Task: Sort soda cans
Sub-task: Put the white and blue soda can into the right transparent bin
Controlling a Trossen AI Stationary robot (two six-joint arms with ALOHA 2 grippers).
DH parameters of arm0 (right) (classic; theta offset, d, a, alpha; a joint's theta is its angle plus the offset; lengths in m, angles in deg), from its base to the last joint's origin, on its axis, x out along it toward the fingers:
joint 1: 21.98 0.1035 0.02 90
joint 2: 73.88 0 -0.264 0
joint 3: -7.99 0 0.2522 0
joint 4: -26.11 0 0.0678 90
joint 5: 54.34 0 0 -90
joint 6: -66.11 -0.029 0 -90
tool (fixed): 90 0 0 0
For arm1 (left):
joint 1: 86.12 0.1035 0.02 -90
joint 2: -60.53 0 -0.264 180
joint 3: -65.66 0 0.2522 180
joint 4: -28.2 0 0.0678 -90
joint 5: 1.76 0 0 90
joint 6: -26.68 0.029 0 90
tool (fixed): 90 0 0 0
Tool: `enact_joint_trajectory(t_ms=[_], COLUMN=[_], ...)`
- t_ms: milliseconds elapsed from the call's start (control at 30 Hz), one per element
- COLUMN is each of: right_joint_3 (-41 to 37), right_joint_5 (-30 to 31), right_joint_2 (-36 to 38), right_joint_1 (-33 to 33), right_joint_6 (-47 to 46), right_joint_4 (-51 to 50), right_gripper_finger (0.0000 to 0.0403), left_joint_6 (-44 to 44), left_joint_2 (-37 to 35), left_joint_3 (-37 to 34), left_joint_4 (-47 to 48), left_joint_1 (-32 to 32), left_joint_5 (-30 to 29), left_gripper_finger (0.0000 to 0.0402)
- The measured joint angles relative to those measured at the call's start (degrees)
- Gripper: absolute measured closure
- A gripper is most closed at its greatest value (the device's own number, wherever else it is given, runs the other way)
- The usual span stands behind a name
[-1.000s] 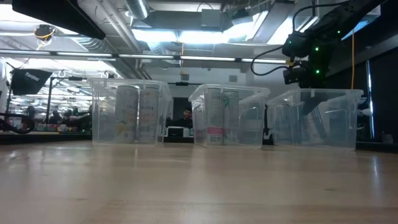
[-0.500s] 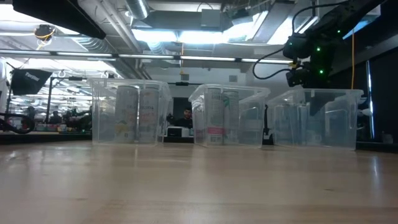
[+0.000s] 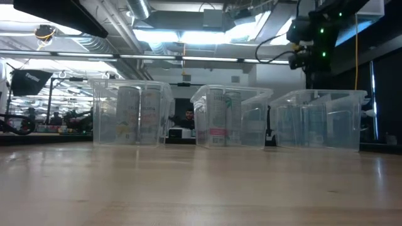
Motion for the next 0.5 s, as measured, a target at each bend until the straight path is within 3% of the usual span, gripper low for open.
enact_joint_trajectory(t_ms=[267, 433, 500], right_joint_3=[11.75, 14.66, 14.37], right_joint_5=[-0.48, -0.61, -0.71], right_joint_2=[0.1, 1.41, 2.21], right_joint_1=[5.33, 15.06, 19.75], right_joint_6=[2.55, 6.48, 7.84], right_joint_4=[-9.63, -9.6, -9.48], right_gripper_finger=[0.0084, 0.0084, 0.0084], left_joint_6=[0.02, -0.37, -1.89], left_joint_2=[0.0, 0.0, 0.0], left_joint_3=[0.0, 0.0, 0.01], left_joint_4=[0.02, -0.22, -0.28], left_joint_1=[0.27, 0.27, -0.68], left_joint_5=[0.03, 0.14, 3.22], left_gripper_finger=[0.0121, 0.0121, 0.0121])
